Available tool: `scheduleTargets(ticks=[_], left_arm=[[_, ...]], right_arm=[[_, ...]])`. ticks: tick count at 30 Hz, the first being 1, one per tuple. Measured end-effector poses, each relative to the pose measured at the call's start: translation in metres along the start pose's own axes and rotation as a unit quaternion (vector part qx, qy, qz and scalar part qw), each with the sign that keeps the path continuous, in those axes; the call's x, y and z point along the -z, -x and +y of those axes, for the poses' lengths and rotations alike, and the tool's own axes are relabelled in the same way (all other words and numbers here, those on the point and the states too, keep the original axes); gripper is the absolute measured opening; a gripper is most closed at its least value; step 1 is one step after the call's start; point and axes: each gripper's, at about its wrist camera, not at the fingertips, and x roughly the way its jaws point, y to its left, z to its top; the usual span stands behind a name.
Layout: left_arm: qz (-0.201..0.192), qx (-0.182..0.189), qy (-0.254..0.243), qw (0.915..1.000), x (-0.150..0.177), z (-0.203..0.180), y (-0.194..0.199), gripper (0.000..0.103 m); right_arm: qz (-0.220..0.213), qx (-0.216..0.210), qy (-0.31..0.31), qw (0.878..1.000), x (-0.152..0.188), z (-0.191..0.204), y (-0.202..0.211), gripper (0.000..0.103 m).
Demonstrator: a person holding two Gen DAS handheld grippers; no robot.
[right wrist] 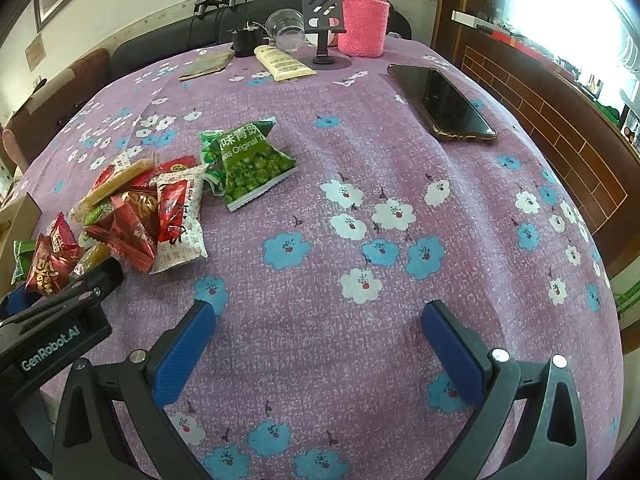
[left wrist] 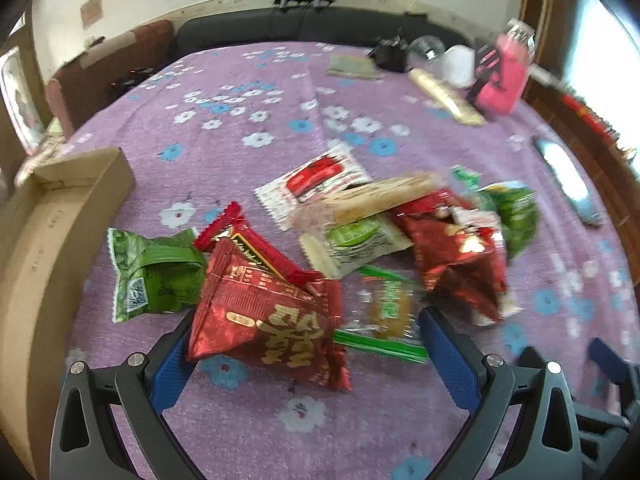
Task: Organize snacks
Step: 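Grasp the green pea bag with the left tool while the right tool grasps a red pastry packet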
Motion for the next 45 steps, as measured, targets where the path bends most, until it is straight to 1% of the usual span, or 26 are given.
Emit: scheduleTargets(ticks=[1,3,4,6,7,9,11,12,13,14,15,17,19,21,23,25,28,30,32,33,34,37,39,40,43,45], left_arm=[[-0.006,0.017,0.007,0.9998,0.002,0.004,0.004,0.1],[-0.015,0.034,0.012,0.9992,0.009,0.009,0.015,0.086],[-0.015,0.046,0.007,0.9988,0.013,0.01,0.02,0.082],[-0.018,0.063,0.002,0.9978,0.019,0.012,0.033,0.071],[-0.032,0.074,-0.002,0.9967,0.022,0.014,0.048,0.07],[-0.077,0.084,-0.012,0.9934,0.024,0.019,0.081,0.07],[-0.138,0.107,-0.019,0.9845,0.024,0.033,0.125,0.07],[-0.171,0.122,-0.018,0.9776,0.025,0.043,0.147,0.071],[-0.21,0.135,-0.021,0.968,0.028,0.055,0.17,0.073],[-0.233,0.141,-0.025,0.9619,0.029,0.064,0.183,0.084],[-0.246,0.139,-0.027,0.9589,0.031,0.074,0.192,0.095],[-0.223,0.118,-0.02,0.9675,0.029,0.094,0.193,0.095],[-0.178,0.096,0.012,0.9792,0.028,0.117,0.18,0.094],[-0.15,0.095,0.049,0.9829,0.033,0.137,0.167,0.09],[-0.141,0.089,0.066,0.9839,0.038,0.147,0.16,0.09],[-0.148,0.073,0.071,0.9837,0.045,0.153,0.157,0.09],[-0.171,0.057,0.065,0.9815,0.051,0.154,0.161,0.09],[-0.187,0.049,0.056,0.9795,0.05,0.15,0.164,0.09],[-0.198,0.045,0.052,0.9778,0.051,0.153,0.171,0.09],[-0.199,0.048,0.051,0.9776,0.051,0.153,0.17,0.09],[-0.196,0.05,0.051,0.978,0.05,0.152,0.169,0.09],[-0.188,0.053,0.055,0.9792,0.051,0.155,0.165,0.09],[-0.182,0.053,0.054,0.9804,0.051,0.157,0.163,0.09],[-0.181,0.054,0.053,0.9806,0.05,0.158,0.163,0.09],[-0.178,0.052,0.047,0.9815,0.05,0.16,0.162,0.09],[-0.173,0.056,0.047,0.9822,0.05,0.161,0.16,0.09]], right_arm=[[0.0,0.0,0.0,1.0,0.0,0.0,0.0,0.103],[0.0,0.0,0.0,1.0,0.0,0.0,0.0,0.103],[0.0,0.0,0.0,1.0,0.0,0.0,0.0,0.103],[0.001,-0.001,0.001,1.0,0.0,0.0,0.0,0.103],[0.002,-0.001,0.002,1.0,-0.001,0.0,0.0,0.103],[0.007,-0.003,0.005,1.0,-0.002,0.0,-0.001,0.103],[0.011,-0.005,0.01,1.0,-0.002,0.0,-0.001,0.103],[0.014,-0.007,0.013,1.0,-0.002,0.0,-0.001,0.103],[0.016,-0.009,0.016,1.0,-0.002,0.0,-0.002,0.103],[0.018,-0.011,0.02,1.0,-0.002,0.0,-0.001,0.103],[0.018,-0.013,0.023,0.999,-0.001,-0.001,-0.001,0.103],[0.017,-0.012,0.025,0.999,0.001,-0.001,0.0,0.103],[0.016,-0.008,0.023,1.0,0.001,-0.001,0.0,0.103],[0.016,-0.008,0.023,1.0,0.001,-0.001,0.0,0.103],[0.017,-0.01,0.025,0.999,0.001,-0.001,0.001,0.103],[0.013,-0.011,0.026,1.0,0.003,-0.002,0.004,0.1],[-0.023,-0.03,0.021,0.999,0.007,-0.002,0.026,0.097],[-0.075,-0.053,0.024,0.995,0.01,0.003,0.054,0.097],[-0.133,-0.072,0.036,0.988,0.014,0.015,0.08,0.097],[-0.142,-0.091,0.045,0.985,0.014,0.023,0.086,0.097],[-0.136,-0.105,0.055,0.984,0.012,0.03,0.087,0.097],[-0.092,-0.177,0.09,0.976,0.005,0.063,0.078,0.097],[-0.082,-0.195,0.107,0.971,0.003,0.083,0.072,0.093],[-0.079,-0.204,0.117,0.969,0.004,0.093,0.07,0.091],[-0.074,-0.212,0.146,0.963,0.005,0.123,0.063,0.09],[-0.073,-0.199,0.17,0.962,0.007,0.142,0.056,0.09]])
